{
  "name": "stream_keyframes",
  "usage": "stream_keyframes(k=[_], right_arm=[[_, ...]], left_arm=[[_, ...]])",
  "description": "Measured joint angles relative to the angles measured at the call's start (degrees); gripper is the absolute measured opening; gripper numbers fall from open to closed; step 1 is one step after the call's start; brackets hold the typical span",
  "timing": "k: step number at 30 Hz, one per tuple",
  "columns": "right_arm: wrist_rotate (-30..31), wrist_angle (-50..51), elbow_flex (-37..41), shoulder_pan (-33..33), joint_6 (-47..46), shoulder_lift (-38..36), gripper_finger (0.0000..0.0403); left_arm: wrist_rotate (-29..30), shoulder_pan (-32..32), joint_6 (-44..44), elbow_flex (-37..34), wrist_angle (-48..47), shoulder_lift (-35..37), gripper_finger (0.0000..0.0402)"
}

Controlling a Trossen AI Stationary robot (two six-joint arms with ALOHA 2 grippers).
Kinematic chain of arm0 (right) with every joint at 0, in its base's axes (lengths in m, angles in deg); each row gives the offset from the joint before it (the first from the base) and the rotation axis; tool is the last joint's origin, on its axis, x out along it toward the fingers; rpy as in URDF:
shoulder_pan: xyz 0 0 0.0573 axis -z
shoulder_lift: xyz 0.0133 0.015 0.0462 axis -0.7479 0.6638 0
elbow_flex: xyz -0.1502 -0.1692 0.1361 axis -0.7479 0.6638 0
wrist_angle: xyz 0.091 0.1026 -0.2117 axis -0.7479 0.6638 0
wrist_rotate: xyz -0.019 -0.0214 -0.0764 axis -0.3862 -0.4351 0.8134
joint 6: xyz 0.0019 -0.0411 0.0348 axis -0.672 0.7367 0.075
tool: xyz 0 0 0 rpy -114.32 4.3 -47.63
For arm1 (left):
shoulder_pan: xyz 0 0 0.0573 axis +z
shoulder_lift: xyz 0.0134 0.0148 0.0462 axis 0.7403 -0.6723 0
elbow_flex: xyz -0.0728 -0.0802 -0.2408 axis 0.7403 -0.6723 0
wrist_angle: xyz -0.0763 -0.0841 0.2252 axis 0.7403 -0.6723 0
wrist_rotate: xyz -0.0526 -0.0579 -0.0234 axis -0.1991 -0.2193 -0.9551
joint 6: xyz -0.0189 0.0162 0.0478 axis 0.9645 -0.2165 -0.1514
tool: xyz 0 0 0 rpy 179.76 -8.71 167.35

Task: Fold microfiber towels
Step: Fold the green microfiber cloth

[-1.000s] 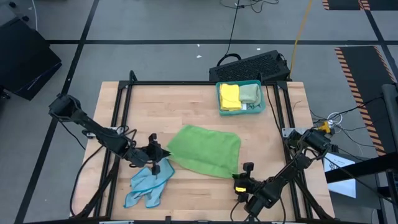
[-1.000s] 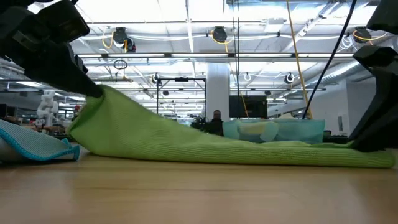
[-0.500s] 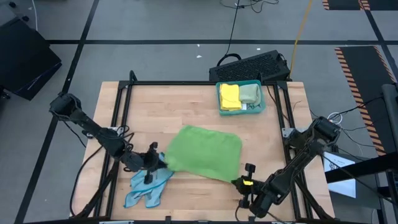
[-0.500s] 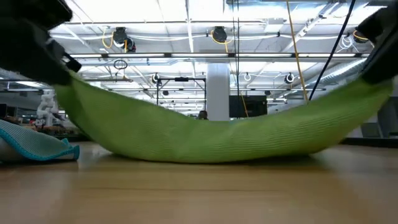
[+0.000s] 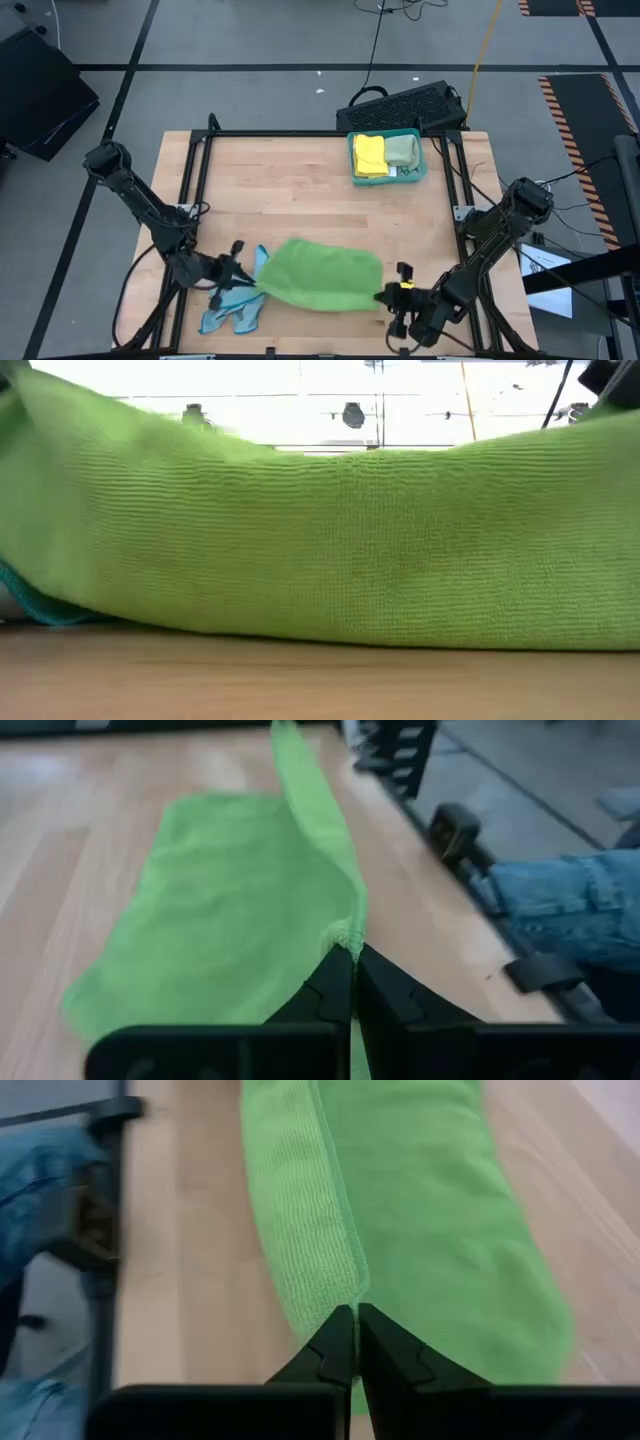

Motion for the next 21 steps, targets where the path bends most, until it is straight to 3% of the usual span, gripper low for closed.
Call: stream_keyframes(k=[4, 10, 14, 18, 21], right_arm=[[-0.1, 3.9, 0.0, 0.1, -8.2, 0.0, 0.0008], [0.1, 0.2, 4.2, 0.6, -15.1, 0.0, 0.0008], [-0.3, -6.1, 9.3, 1.9, -15.4, 0.0, 0.0008], [-5.6, -17.2, 13.8, 2.8, -12.4, 0.0, 0.0008], [-7.6, -18.8, 15.3, 3.4, -10.7, 0.0, 0.0008]], left_arm=[[0.4, 2.5, 5.1, -0.1, -5.9, -0.2, 0.0005], [2.5, 6.0, 7.4, -0.1, -11.0, -1.2, 0.001], [0.5, 8.5, 8.7, -0.6, -11.3, -1.2, 0.0006], [-7.4, 8.7, 13.5, -1.6, -8.8, -1.2, 0.0013], [-6.1, 7.7, 12.4, -1.8, -8.8, -1.2, 0.0006]])
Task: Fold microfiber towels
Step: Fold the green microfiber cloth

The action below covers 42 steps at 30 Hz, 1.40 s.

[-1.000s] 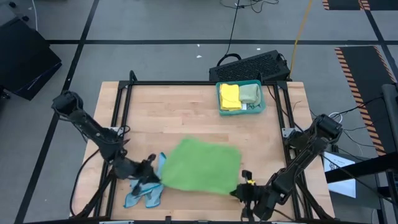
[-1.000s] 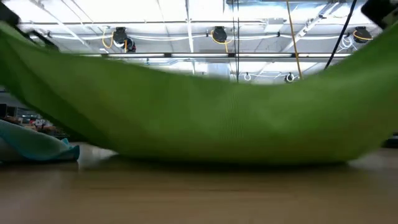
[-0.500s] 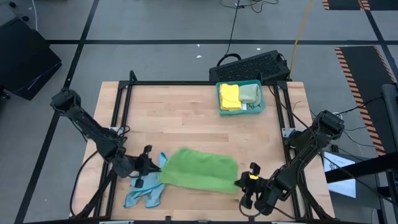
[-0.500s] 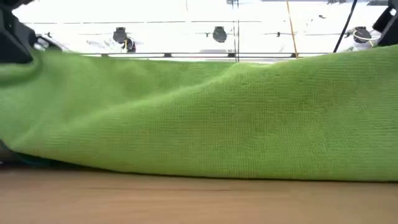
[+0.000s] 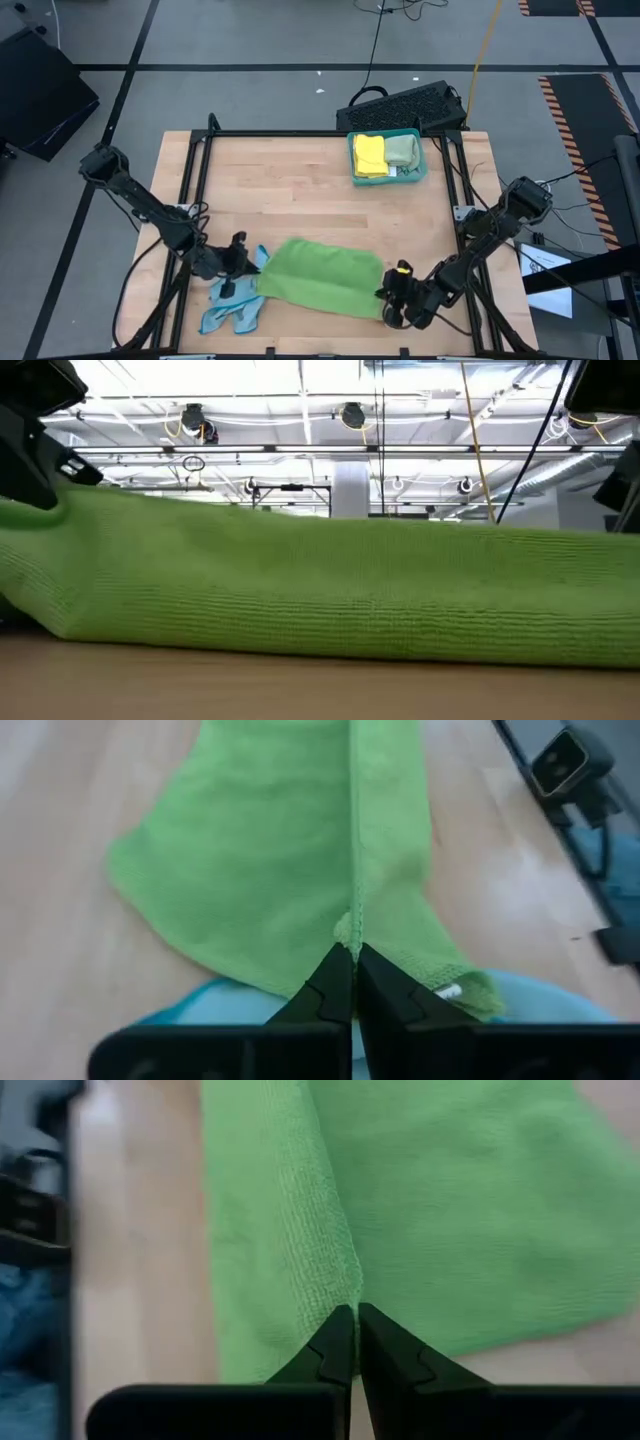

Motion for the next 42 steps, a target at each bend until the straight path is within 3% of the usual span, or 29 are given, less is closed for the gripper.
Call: stream_keyframes(k=[11, 19, 35, 38, 42], right_arm=[[6.1, 13.8, 0.2, 4.9, 0.3, -2.8, 0.0008], [6.2, 18.9, 0.2, 8.6, -0.1, -2.8, 0.0008], [6.1, 19.8, 0.2, 10.7, 2.7, -2.8, 0.0008], [6.8, 19.8, 0.2, 10.7, 2.7, -2.8, 0.0013], [8.1, 20.0, 0.2, 10.7, 2.7, -2.8, 0.0044]], left_arm=[[7.9, 8.2, -4.0, 0.0, -5.3, 0.0, 0.0005], [5.6, 14.8, -5.4, 0.0, -9.5, 0.0, 0.0012], [4.8, 19.7, -10.0, 0.0, -9.3, 0.0, 0.0005], [4.8, 20.1, -11.2, 0.0, -9.5, 0.0, 0.0023], [5.6, 20.6, -12.0, 0.0, -9.6, 0.0, 0.008]])
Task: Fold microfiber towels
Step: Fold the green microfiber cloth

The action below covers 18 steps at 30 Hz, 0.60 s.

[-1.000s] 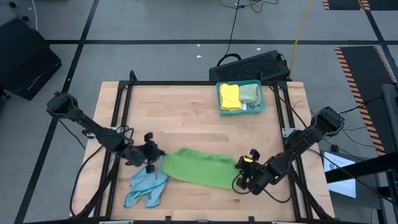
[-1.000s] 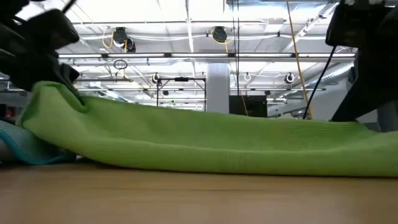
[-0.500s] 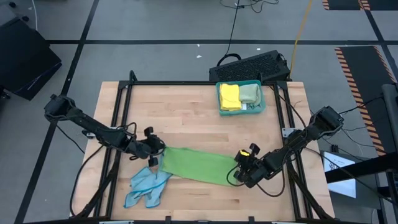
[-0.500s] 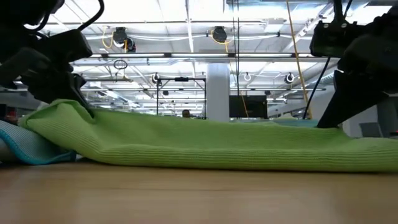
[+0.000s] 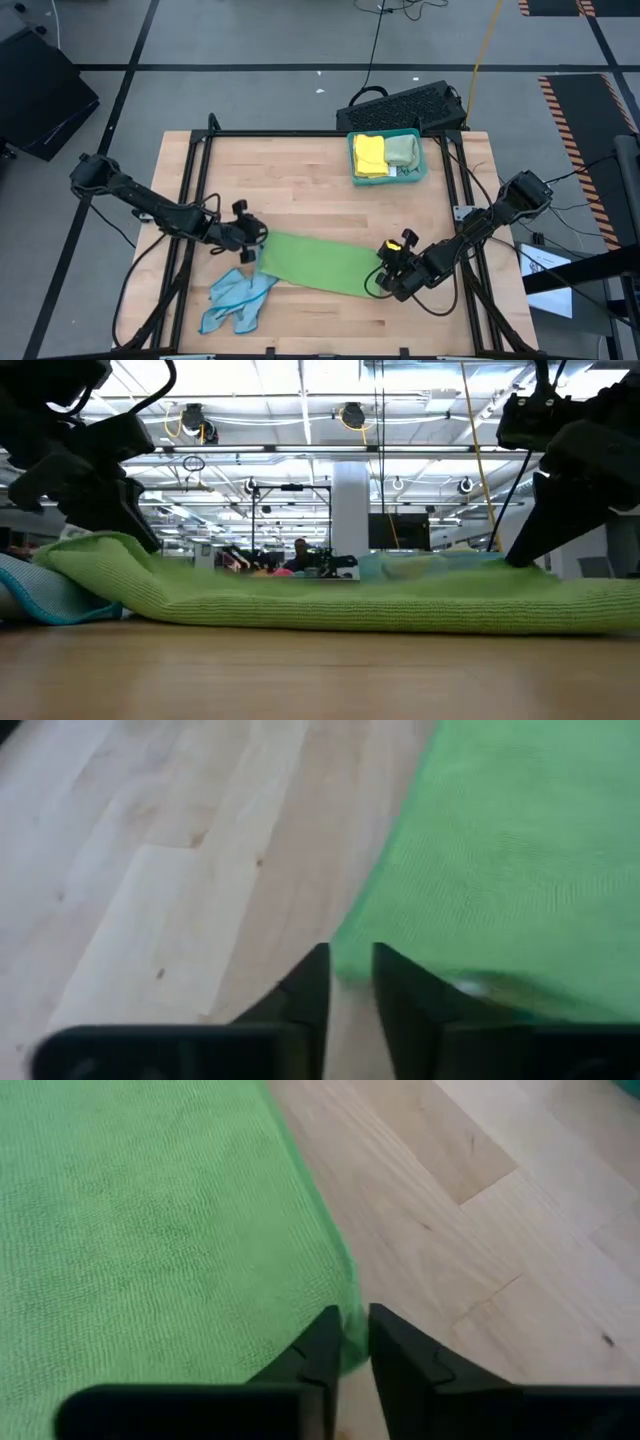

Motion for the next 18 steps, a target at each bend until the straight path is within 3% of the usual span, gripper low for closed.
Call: stream_keyframes(k=[6, 11, 14, 18], right_arm=[[0.9, 4.7, 0.0, -0.1, -5.1, -1.1, 0.0112], [1.4, 2.6, 0.0, -1.3, -7.3, -5.0, 0.0135], [3.7, -7.2, 0.3, -2.5, -1.2, -5.1, 0.0136], [7.3, -32.9, 3.5, -2.9, 13.3, -1.8, 0.0132]], left_arm=[[3.5, 0.7, -0.5, 1.1, -1.4, 1.1, 0.0171], [-0.3, -0.2, -0.6, 2.6, -0.6, 4.2, 0.0198], [-5.9, -2.2, 0.6, 2.6, 2.7, 4.6, 0.0195], [-8.5, -6.3, 0.6, 2.6, 10.3, 2.2, 0.0177]])
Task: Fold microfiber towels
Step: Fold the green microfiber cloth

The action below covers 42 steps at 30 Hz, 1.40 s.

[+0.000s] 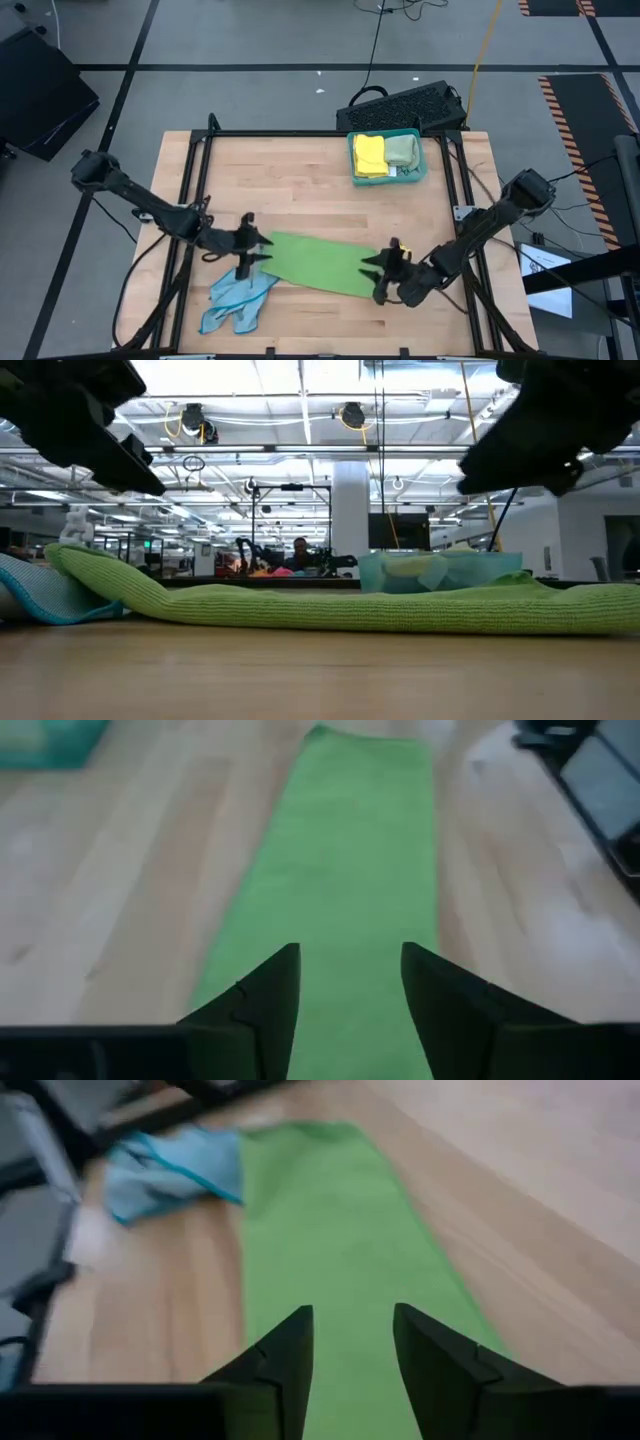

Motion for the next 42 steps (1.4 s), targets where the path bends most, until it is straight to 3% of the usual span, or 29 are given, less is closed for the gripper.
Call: stream_keyframes(k=[4, 7, 11, 15, 19, 28, 34, 42], right_arm=[[-0.1, -22.3, 3.0, 1.0, 11.0, 7.5, 0.0113], [-0.4, -30.9, 3.1, 2.1, 15.4, 14.0, 0.0093], [-2.4, -36.8, 3.1, 3.9, 18.4, 19.9, 0.0064], [-4.8, -32.4, 3.1, 4.6, 17.8, 21.9, 0.0032], [-2.6, -22.5, 3.1, 4.8, 15.0, 20.8, 0.0005], [1.7, -10.2, 3.1, 9.4, 14.8, 18.2, 0.0006], [1.3, -10.1, 3.1, 13.0, 15.3, 17.7, 0.0006], [1.1, -9.7, 3.1, 14.1, 20.1, 9.6, 0.0006]], left_arm=[[2.7, -1.9, -1.3, 0.0, 5.8, -5.4, 0.0152], [5.8, -1.2, -1.5, 0.0, 6.8, -10.5, 0.0133], [4.4, 2.6, -1.5, 0.0, 8.9, -17.3, 0.0111], [2.2, 6.8, -2.6, 0.0, 7.5, -22.6, 0.0094], [5.0, 12.4, -5.0, 0.1, 7.8, -25.4, 0.009], [6.8, 29.2, -21.1, 0.0, 14.2, -26.3, 0.009], [1.2, 36.2, -26.1, 1.2, 14.0, -21.2, 0.009], [-4.1, 35.6, -20.0, 1.9, 6.6, -10.6, 0.009]])
